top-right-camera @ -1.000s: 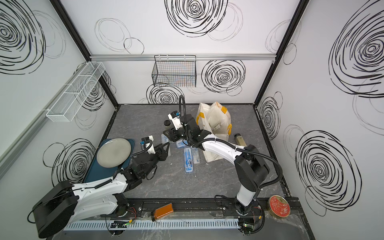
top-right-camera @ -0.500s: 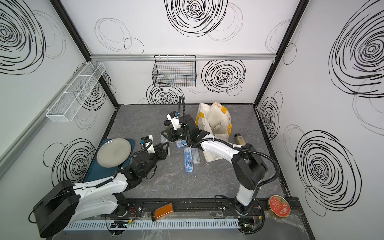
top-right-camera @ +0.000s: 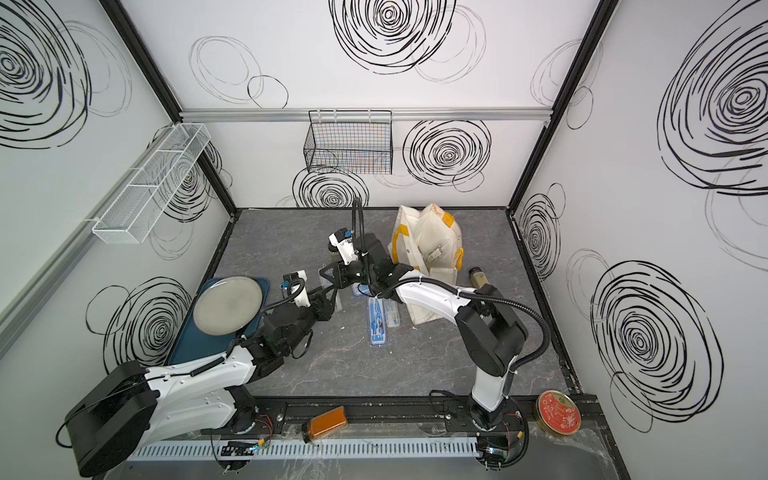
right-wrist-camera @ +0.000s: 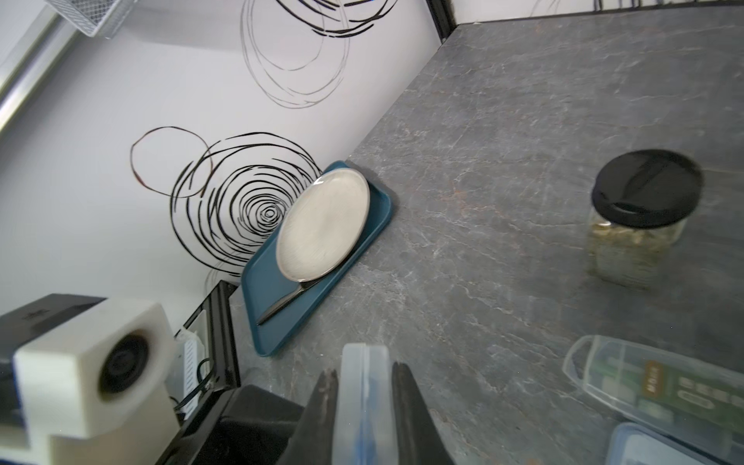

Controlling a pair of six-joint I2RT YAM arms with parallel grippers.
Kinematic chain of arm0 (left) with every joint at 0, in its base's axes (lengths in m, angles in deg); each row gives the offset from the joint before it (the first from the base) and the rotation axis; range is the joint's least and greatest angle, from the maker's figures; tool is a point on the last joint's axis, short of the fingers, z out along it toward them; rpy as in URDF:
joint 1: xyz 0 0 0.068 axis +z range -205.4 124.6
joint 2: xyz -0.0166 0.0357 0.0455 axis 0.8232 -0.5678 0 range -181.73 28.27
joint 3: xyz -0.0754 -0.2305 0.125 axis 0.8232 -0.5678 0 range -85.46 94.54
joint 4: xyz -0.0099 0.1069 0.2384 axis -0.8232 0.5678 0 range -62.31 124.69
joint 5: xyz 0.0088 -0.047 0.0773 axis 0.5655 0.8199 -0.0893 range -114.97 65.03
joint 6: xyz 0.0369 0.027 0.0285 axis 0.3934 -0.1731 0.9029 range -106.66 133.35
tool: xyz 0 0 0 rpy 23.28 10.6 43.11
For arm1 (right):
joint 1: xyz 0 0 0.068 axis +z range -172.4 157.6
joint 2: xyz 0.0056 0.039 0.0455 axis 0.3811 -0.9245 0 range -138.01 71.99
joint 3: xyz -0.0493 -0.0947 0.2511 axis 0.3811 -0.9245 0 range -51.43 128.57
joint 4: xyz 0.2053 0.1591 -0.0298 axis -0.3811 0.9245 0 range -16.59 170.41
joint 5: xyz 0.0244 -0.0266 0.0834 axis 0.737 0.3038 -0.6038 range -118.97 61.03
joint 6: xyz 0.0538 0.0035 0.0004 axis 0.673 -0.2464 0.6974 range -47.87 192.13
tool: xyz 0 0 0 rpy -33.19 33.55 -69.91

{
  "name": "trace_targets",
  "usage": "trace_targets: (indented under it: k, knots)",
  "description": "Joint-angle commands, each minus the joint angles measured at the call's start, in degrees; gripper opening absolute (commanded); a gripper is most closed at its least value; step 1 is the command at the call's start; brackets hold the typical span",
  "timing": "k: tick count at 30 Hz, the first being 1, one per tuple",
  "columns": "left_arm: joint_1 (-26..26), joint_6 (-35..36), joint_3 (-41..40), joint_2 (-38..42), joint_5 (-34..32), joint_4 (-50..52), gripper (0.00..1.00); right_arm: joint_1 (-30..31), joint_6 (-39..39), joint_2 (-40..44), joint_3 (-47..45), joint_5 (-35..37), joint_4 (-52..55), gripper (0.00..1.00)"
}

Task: Put the compass set into the canvas bag
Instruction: Pick up the compass set at the center of the board, then place the compass set in the canvas bag.

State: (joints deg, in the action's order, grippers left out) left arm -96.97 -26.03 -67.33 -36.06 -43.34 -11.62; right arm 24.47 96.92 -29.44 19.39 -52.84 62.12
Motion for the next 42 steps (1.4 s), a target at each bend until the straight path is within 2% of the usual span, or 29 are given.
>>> trace_targets:
  k: [1, 4, 7, 17, 25, 28, 33, 42]
  knots:
    - [0.38, 0.4, 1.56, 0.36, -0.44, -3.41, 0.47, 0.24, 0.5, -0.45, 0.06, -0.8, -0.49, 0.09]
    - [0.34, 0.09, 1.65, -0.07, 0.12, -3.41, 0.66, 0.15, 0.28, -0.11, 0.39, -0.49, -0.56, 0.06]
    - [0.43, 0.17, 1.73, -0.26, 0.73, -3.15, 1.0, -0.1, -1.15, 0.47, 1.09, 0.72, 0.72, 0.04]
    - [0.87, 1.41, 1.91, 0.09, 2.73, -0.76, 0.99, -2.99, -12.91, 7.74, 5.02, 17.29, 8.39, 0.0]
    - [1.13, 1.58, 4.63, -2.99, 4.24, 2.15, 0.99, -13.7, -14.6, 16.54, 5.24, 23.89, 7.65, 0.0]
    - [1.05, 1.59, 6.52, -4.83, 4.48, 4.58, 0.99, -18.15, -15.91, 18.29, 5.79, 30.21, 8.0, 0.0]
    - [0.54, 1.99, 9.3, -7.39, 4.74, 8.17, 0.99, -23.47, -17.6, 17.53, 5.36, 38.52, 9.64, 0.0]
    - [-1.62, 3.16, 13.06, -10.53, 4.56, 12.15, 0.99, -26.84, -15.45, 7.82, 2.13, 38.72, 11.68, 0.0]
